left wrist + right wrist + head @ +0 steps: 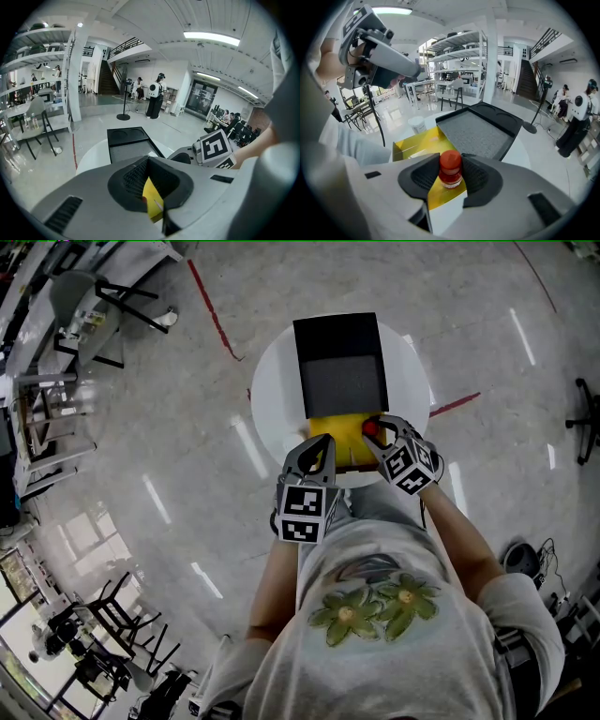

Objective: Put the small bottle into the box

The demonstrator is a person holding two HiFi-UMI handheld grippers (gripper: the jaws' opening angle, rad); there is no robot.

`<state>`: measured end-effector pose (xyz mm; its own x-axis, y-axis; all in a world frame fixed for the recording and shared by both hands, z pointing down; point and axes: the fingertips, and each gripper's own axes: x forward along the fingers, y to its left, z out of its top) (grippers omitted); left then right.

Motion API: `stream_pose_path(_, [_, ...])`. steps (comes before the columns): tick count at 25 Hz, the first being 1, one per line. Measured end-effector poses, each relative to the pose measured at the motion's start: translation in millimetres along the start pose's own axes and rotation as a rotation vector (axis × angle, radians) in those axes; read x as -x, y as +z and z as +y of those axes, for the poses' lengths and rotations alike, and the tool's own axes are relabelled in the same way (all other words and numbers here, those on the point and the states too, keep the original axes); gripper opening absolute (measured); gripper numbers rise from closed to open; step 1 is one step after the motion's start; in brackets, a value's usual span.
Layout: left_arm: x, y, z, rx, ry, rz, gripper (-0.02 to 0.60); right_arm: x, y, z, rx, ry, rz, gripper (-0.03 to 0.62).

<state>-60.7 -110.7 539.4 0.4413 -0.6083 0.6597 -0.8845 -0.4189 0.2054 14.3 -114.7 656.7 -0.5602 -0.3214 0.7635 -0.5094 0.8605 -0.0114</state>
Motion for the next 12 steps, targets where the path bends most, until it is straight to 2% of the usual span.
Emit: stream_pose_path(12, [-4.1,2.5,1.2,-0.003,-0.005,0.003,0.0,-4.5,2.5,0.1,0.0,0.012,-0.026,0.152])
